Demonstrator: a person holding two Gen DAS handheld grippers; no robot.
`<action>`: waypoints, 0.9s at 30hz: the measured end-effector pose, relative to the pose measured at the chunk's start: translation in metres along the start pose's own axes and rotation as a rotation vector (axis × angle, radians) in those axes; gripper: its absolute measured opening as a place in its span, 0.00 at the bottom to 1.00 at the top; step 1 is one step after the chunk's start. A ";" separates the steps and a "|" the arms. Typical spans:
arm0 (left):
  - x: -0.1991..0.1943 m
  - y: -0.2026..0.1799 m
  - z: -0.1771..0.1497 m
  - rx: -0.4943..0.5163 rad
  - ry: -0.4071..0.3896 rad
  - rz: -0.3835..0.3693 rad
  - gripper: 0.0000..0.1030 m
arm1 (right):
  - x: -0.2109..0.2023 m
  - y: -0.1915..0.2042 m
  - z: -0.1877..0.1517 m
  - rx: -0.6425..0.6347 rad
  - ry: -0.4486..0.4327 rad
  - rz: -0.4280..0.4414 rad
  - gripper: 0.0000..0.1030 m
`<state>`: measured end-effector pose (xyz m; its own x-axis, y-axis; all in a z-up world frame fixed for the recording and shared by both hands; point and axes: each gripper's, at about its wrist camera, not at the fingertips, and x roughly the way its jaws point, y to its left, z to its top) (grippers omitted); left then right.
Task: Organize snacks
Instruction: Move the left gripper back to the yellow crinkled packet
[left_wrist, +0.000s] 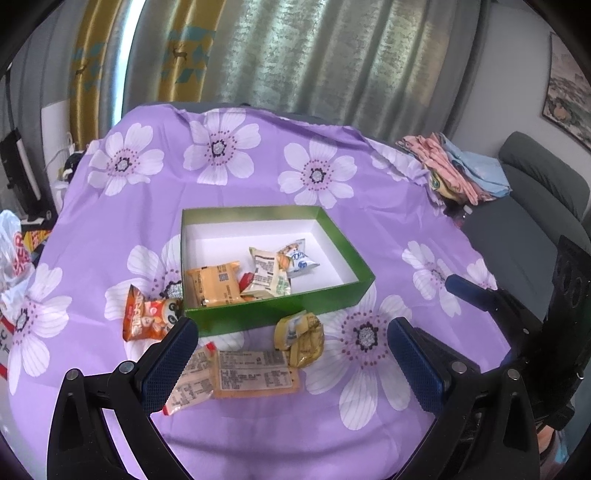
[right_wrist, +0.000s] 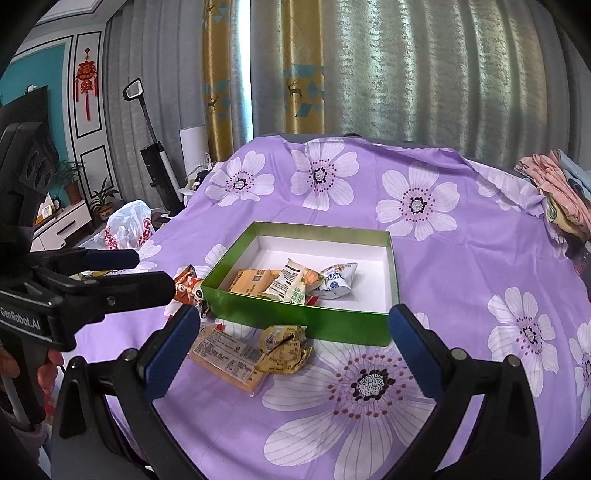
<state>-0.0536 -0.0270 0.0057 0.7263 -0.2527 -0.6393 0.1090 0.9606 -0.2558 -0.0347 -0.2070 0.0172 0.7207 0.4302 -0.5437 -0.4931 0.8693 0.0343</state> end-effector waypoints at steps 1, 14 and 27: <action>0.000 0.000 -0.001 -0.001 0.002 0.003 0.99 | -0.002 0.000 -0.002 0.003 0.000 0.001 0.99; 0.019 0.006 -0.008 -0.026 0.051 0.001 0.99 | 0.008 -0.002 -0.012 0.018 0.036 0.010 0.99; 0.055 0.018 -0.027 -0.038 0.124 -0.021 0.99 | 0.054 -0.025 -0.063 0.131 0.199 0.088 0.99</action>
<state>-0.0299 -0.0266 -0.0533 0.6347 -0.2870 -0.7175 0.0959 0.9505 -0.2954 -0.0139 -0.2207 -0.0660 0.5618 0.4603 -0.6874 -0.4724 0.8606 0.1902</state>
